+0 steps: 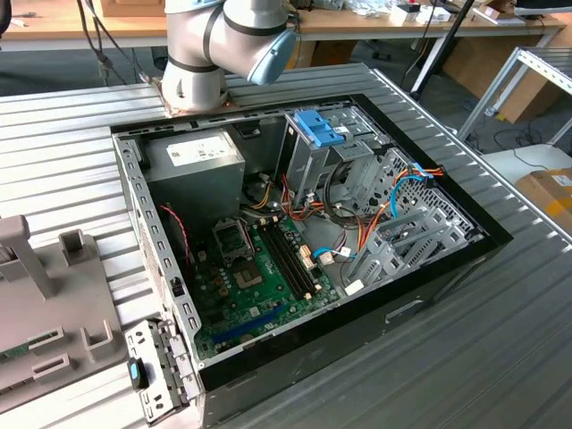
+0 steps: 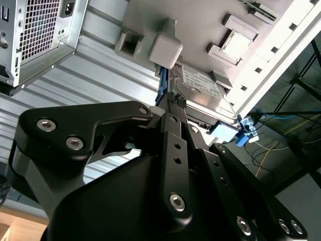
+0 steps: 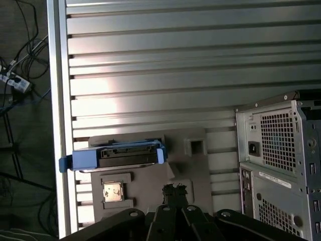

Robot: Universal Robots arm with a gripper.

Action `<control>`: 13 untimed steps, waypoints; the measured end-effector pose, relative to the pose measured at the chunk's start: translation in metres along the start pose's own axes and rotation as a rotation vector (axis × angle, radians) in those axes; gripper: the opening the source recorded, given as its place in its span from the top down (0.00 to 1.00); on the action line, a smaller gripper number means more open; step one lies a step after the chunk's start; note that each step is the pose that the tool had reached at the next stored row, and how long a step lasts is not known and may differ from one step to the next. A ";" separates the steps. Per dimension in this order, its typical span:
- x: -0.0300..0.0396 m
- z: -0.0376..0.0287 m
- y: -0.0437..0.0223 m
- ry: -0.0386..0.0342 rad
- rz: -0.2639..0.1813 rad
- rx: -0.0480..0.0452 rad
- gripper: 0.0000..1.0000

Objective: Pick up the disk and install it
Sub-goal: 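Reach for the disk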

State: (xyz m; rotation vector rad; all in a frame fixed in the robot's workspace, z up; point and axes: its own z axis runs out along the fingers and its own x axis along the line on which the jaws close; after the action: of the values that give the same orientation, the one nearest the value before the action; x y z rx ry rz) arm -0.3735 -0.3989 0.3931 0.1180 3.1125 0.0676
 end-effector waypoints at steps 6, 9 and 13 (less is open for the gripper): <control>0.0220 -0.0006 -0.0017 0.0000 0.000 0.0000 0.89; 0.0372 -0.0010 -0.0028 -0.0001 0.000 0.0000 0.89; 0.0503 -0.0014 -0.0038 -0.0001 0.000 0.0000 0.89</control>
State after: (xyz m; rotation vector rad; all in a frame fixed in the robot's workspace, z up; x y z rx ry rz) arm -0.4239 -0.3989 0.3930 0.1179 3.1125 0.0677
